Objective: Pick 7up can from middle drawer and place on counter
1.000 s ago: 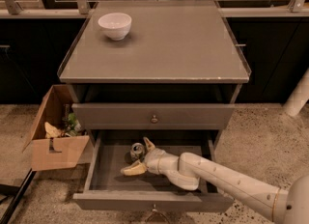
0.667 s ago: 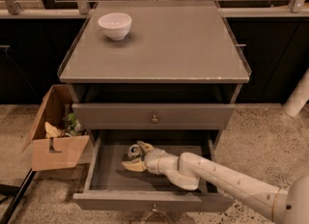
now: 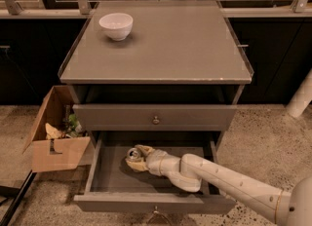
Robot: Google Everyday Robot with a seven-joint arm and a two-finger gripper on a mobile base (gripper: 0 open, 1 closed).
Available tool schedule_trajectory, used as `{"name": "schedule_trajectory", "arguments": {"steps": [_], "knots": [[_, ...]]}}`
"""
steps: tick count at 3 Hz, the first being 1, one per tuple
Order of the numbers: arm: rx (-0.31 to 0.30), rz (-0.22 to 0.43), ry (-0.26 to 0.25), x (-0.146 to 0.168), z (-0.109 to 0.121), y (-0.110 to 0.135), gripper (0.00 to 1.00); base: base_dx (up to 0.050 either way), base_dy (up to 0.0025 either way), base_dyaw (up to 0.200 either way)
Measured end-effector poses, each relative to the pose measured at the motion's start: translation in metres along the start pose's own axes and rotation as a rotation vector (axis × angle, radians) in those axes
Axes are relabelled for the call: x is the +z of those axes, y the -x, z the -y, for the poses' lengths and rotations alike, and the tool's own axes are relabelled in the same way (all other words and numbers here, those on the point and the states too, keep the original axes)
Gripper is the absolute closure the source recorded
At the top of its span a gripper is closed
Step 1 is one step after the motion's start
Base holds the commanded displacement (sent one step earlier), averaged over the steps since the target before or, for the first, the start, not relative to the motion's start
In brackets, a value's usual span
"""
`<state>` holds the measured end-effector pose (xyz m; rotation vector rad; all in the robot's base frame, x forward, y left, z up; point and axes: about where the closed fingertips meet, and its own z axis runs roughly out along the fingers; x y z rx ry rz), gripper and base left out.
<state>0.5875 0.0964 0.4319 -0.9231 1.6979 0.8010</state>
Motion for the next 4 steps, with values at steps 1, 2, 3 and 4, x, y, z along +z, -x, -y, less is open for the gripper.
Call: {"name": "schedule_trajectory", "arguments": {"steps": [1,2,3,4], "knots": [[0.000,0.000,0.000,0.000,0.000,0.000,0.96,0.000,0.00000,0.000],[0.006,0.034,0.016,-0.001,-0.006,0.004,1.00,0.000,0.00000,0.000],[0.006,0.105,-0.014,-0.021,-0.011,0.025,1.00,0.000,0.00000,0.000],[-0.024,0.167,-0.078,-0.058,-0.020,0.063,1.00,0.000,0.00000,0.000]]}}
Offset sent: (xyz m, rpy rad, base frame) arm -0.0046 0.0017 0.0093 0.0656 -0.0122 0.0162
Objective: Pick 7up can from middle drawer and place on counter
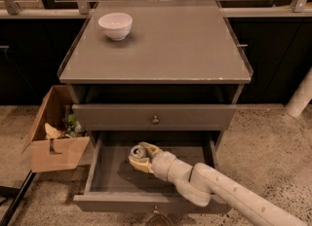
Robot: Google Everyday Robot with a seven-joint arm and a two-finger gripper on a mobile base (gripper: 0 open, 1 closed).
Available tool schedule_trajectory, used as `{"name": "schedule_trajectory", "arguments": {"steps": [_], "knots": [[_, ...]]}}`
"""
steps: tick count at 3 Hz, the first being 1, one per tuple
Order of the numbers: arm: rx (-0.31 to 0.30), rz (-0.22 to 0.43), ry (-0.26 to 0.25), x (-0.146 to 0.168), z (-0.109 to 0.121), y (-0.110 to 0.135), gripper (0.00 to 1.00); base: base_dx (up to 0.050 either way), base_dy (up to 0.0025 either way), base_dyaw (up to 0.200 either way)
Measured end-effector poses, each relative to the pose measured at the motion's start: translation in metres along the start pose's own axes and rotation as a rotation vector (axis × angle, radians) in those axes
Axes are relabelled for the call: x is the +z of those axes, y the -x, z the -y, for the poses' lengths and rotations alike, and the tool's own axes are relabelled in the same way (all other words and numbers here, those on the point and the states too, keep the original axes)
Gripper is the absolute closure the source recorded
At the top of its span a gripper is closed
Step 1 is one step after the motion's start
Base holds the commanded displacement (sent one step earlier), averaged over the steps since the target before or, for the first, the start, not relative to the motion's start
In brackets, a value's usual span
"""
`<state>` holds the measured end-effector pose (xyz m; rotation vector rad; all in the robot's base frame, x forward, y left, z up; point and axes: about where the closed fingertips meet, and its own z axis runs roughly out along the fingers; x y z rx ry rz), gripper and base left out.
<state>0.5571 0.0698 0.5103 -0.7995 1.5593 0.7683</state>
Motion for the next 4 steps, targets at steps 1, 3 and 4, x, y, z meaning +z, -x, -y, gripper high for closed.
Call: {"name": "schedule_trajectory", "arguments": {"steps": [1,3,4], "knots": [[-0.026,0.002,-0.010,-0.018,-0.003,0.038,1.00,0.000,0.00000,0.000],[-0.074,-0.016,0.046,-0.063,-0.027,0.118,1.00,0.000,0.00000,0.000],[-0.137,-0.017,0.103,-0.074,-0.038,0.186,1.00,0.000,0.00000,0.000]]}}
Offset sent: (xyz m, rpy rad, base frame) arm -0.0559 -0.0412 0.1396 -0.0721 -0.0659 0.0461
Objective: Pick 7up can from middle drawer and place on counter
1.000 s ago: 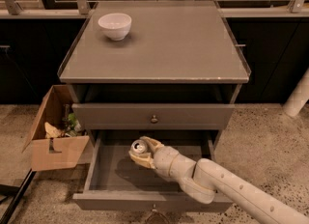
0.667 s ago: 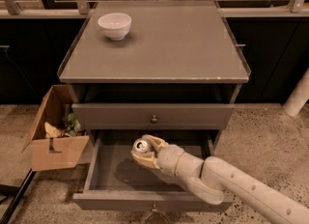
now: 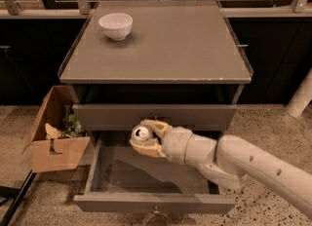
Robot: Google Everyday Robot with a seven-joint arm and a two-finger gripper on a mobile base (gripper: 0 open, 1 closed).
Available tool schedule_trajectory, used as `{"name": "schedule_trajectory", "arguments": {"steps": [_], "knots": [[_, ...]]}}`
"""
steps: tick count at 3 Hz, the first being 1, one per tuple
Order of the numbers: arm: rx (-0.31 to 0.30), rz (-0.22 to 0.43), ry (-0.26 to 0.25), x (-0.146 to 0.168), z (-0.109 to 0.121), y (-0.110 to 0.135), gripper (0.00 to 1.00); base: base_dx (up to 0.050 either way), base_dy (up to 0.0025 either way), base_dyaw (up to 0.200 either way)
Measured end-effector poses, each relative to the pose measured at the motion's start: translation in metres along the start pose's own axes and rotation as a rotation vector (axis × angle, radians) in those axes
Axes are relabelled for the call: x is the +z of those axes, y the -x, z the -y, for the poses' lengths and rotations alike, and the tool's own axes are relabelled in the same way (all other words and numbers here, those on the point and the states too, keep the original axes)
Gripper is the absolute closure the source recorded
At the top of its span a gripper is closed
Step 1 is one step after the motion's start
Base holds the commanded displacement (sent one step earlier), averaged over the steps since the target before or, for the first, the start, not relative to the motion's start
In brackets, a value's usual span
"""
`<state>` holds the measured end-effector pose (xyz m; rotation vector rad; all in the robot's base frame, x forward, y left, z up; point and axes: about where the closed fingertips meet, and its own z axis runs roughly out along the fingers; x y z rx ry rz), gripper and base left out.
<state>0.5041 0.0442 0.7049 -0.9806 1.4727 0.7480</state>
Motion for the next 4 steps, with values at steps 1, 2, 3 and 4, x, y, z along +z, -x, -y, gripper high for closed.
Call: {"name": "schedule_trajectory", "arguments": {"steps": [1,2,3,4], "knots": [[-0.072,0.001,0.025,0.001,0.006,0.054,1.00,0.000,0.00000,0.000],[-0.156,0.018,0.042,0.002,0.006,0.105,1.00,0.000,0.00000,0.000],[-0.214,0.038,0.050,0.007,0.009,0.146,1.00,0.000,0.00000,0.000],[-0.216,0.042,0.051,0.007,0.009,0.150,1.00,0.000,0.00000,0.000]]}}
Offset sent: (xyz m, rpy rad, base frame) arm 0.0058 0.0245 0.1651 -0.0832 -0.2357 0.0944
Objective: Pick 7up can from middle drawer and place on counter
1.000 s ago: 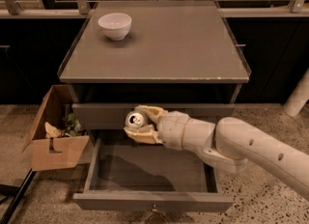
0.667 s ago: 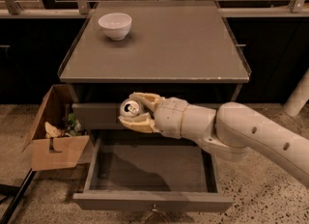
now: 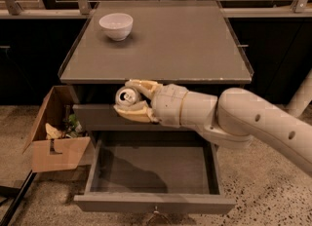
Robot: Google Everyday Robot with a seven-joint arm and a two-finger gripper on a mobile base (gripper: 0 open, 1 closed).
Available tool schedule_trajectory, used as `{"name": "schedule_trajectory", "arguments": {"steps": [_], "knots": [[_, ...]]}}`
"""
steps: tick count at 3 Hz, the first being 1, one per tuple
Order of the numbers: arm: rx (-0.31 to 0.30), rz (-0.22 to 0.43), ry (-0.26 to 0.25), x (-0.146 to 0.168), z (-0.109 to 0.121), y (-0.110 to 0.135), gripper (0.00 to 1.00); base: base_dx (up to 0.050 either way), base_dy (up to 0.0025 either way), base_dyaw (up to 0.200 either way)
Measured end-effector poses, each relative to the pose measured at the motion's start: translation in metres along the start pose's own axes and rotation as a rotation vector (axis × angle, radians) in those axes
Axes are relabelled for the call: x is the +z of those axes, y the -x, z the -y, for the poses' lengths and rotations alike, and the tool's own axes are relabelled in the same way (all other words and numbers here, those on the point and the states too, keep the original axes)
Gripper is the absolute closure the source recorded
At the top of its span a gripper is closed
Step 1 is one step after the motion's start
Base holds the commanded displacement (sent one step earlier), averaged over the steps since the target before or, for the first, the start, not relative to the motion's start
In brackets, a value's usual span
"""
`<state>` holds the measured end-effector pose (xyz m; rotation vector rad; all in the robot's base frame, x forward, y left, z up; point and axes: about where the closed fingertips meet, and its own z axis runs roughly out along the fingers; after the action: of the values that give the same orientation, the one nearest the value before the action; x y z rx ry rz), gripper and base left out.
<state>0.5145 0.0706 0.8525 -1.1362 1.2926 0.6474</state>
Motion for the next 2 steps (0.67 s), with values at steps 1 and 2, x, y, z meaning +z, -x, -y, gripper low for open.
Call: {"name": "schedule_trajectory", "arguments": {"steps": [1,2], "knots": [[-0.030,0.020,0.013,-0.002,0.012,0.031,1.00,0.000,0.00000,0.000],[-0.078,0.035,0.018,-0.003,0.036,0.070,1.00,0.000,0.00000,0.000]]}}
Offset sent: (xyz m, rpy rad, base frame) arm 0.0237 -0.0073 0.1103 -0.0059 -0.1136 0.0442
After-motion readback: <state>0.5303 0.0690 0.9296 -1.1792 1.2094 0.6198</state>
